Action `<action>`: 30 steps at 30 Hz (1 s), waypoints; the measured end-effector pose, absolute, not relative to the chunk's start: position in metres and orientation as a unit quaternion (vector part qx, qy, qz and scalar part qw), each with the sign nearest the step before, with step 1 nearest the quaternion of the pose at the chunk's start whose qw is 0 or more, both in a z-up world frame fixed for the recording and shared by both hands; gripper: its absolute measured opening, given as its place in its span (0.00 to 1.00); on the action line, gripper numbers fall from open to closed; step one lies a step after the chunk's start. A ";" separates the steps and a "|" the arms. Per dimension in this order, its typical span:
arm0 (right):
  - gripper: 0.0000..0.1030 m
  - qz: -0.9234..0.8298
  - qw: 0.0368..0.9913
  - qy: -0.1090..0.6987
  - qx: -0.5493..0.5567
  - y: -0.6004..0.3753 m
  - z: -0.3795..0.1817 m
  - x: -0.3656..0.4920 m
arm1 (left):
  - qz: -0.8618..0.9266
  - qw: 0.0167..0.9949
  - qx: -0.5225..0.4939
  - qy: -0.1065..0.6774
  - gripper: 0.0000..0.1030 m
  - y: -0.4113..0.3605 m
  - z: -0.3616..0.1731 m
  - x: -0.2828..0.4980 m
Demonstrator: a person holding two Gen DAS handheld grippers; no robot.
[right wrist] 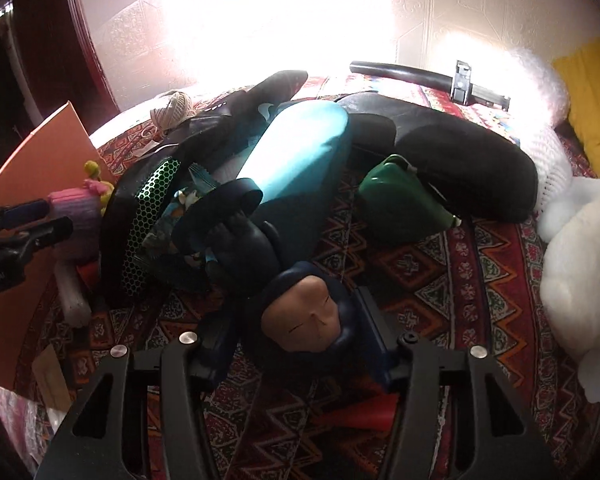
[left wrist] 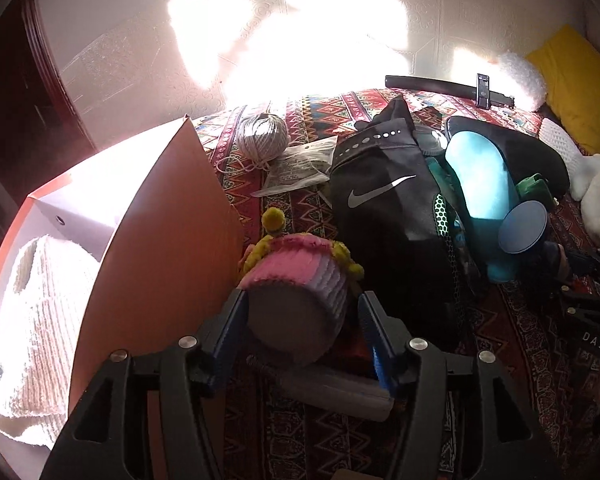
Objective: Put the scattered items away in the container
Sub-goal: 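Grasp the pink knit flower basket with the left gripper while the right grasps the blue-haired figurine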
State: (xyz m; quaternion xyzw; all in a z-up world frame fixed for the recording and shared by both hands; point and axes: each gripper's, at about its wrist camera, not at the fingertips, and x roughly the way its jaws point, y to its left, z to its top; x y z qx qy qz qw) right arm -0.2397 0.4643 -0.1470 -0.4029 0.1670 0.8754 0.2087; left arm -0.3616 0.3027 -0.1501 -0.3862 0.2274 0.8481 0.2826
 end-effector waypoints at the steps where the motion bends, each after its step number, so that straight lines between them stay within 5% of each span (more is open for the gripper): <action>1: 0.51 0.875 0.204 0.176 -0.402 0.466 -0.146 -0.238 | 0.846 0.280 -0.385 0.241 0.62 0.308 -0.155 -0.362; 5: 0.51 0.873 0.181 0.207 -0.402 0.471 -0.145 -0.237 | 0.844 0.262 -0.346 0.314 0.82 0.329 -0.175 -0.355; 9: 0.51 0.866 0.160 0.255 -0.400 0.480 -0.145 -0.231 | 0.852 0.256 -0.312 0.333 0.80 0.331 -0.182 -0.354; 11: 0.51 0.866 0.160 0.259 -0.396 0.483 -0.142 -0.227 | 0.859 0.253 -0.293 0.335 0.44 0.327 -0.176 -0.352; 12: 0.51 0.867 0.161 0.260 -0.393 0.484 -0.141 -0.225 | 0.860 0.259 -0.289 0.331 0.39 0.325 -0.170 -0.351; 14: 0.51 0.869 0.159 0.269 -0.384 0.486 -0.136 -0.220 | 0.860 0.290 -0.292 0.301 0.05 0.318 -0.156 -0.349; 20: 0.51 0.878 0.151 0.286 -0.354 0.487 -0.116 -0.208 | 0.843 0.324 -0.310 0.297 0.05 0.318 -0.150 -0.341; 25: 0.51 0.873 0.146 0.299 -0.357 0.486 -0.115 -0.205 | 0.861 0.313 -0.306 0.258 0.11 0.306 -0.139 -0.349; 27: 0.51 0.867 0.145 0.310 -0.361 0.489 -0.120 -0.207 | 0.874 0.307 -0.301 0.228 0.27 0.298 -0.128 -0.355; 29: 0.51 0.864 0.141 0.321 -0.362 0.490 -0.124 -0.209 | 0.889 0.286 -0.291 0.207 0.70 0.295 -0.121 -0.363; 30: 0.51 0.862 0.139 0.324 -0.363 0.491 -0.126 -0.209 | 0.894 0.278 -0.286 0.202 0.74 0.296 -0.120 -0.367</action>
